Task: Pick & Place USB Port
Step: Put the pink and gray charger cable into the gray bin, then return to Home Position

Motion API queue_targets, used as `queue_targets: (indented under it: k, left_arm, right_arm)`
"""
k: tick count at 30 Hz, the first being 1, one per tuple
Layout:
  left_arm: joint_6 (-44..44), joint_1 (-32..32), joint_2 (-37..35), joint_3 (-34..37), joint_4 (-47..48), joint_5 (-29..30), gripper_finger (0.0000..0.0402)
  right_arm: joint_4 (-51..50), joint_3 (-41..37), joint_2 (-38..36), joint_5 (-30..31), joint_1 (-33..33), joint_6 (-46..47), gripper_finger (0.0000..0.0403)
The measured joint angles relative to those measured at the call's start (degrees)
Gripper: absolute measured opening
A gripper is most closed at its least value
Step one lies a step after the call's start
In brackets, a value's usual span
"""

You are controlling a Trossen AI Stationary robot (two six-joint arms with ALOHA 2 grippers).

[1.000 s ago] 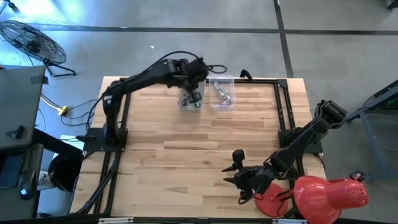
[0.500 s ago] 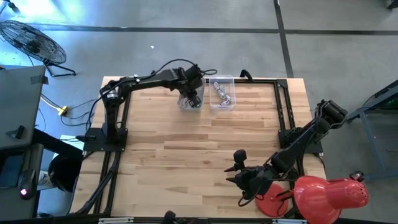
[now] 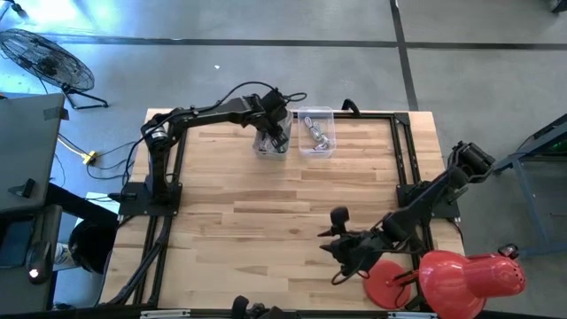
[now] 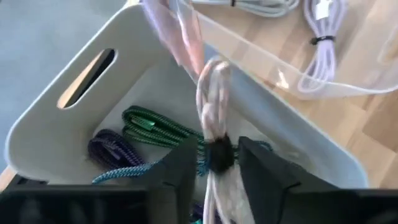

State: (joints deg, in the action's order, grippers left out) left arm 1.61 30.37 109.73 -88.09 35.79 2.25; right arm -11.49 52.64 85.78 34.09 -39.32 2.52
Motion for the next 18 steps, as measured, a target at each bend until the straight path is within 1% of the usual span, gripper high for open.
queue_targets:
  k: [2, 4, 8, 10, 12, 15, 18]
  left_arm:
    - [0.2, 0.0, 0.0, 0.0, 0.4, 1.5, 0.0135]
    - [0.2, 0.0, 0.0, 0.0, 0.3, 1.6, 0.0154]
    - [0.2, 0.0, 0.0, 0.0, 0.3, 0.6, 0.0178]
    - [0.2, 0.2, -0.2, -0.1, 0.4, -0.6, 0.0183]
    - [-2.0, 0.7, -0.6, -1.4, 0.9, -2.7, 0.0184]
    - [-7.2, 0.8, -1.9, -5.2, 2.6, -5.4, 0.0185]
    - [-11.6, 0.6, -3.6, -10.7, 7.2, -5.4, 0.0185]
  right_arm:
    - [-0.3, 0.0, 0.0, 0.0, 0.6, 0.0, 0.0149]
    - [-0.5, 0.0, 0.0, -0.4, 1.2, 0.0, 0.0149]
    - [-1.4, 0.0, 0.0, -1.0, 1.9, 0.0, 0.0149]
    - [-2.0, 0.0, 0.0, -0.1, 2.3, 0.0, 0.0149]
    - [-3.1, 0.0, 0.0, 1.8, 2.8, 0.0, 0.0149]
    - [-3.6, 0.0, 0.0, 4.6, 3.6, -0.5, 0.0149]
    - [-2.8, 0.0, 0.0, 6.9, 4.4, -1.8, 0.0149]
